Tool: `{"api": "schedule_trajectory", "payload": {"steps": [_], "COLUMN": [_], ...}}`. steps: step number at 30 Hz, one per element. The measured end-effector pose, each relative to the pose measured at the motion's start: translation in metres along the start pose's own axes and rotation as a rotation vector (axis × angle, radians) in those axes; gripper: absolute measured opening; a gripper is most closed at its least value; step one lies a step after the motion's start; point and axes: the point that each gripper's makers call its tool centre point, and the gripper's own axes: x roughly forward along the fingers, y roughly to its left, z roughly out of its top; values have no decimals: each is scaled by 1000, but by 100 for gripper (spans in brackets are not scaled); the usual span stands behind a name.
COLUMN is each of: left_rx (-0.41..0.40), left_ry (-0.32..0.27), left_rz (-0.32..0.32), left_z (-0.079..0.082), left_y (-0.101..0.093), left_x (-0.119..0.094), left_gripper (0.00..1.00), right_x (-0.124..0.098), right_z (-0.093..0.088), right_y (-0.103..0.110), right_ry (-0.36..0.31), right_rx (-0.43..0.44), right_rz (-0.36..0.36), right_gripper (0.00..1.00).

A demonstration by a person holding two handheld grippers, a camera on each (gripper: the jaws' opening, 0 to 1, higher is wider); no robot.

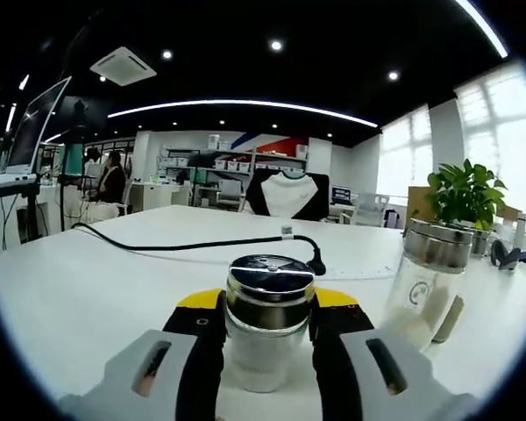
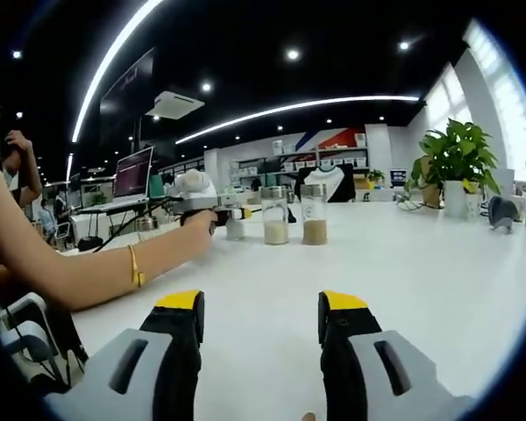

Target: Rotate the seasoning bottle until the label or dispensing opening points toward the visible target arrow and the bottle remains upright within the marked orientation range

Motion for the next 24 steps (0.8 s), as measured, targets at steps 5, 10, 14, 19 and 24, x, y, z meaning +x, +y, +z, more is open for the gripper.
{"api": "schedule_trajectory", "payload": {"steps": [5, 10, 14, 19, 24], "left_rx": [-2, 27, -25, 11, 70], "left_ry": [-7, -3, -10, -4, 8], "left_rz": [14, 11, -31, -56, -97], "left_z": [1, 0, 0, -2, -4], "left_y": [6, 4, -7, -17, -25], "left_x": [-4, -4, -11, -22, -31], "left_gripper": [39, 38, 38, 38, 38], "right_x": [-10, -17, -21, -27, -26], "right_z": [8, 15, 16, 19, 24], "right_y": [0, -5, -9, -9, -6], "right_ry": [-25, -53, -56, -67, -77], "right_rx": [-23, -19, -20, 5, 2], "right_rz": [-16, -28, -32, -34, -28], "right_gripper": [51, 51, 51, 51, 51]}}
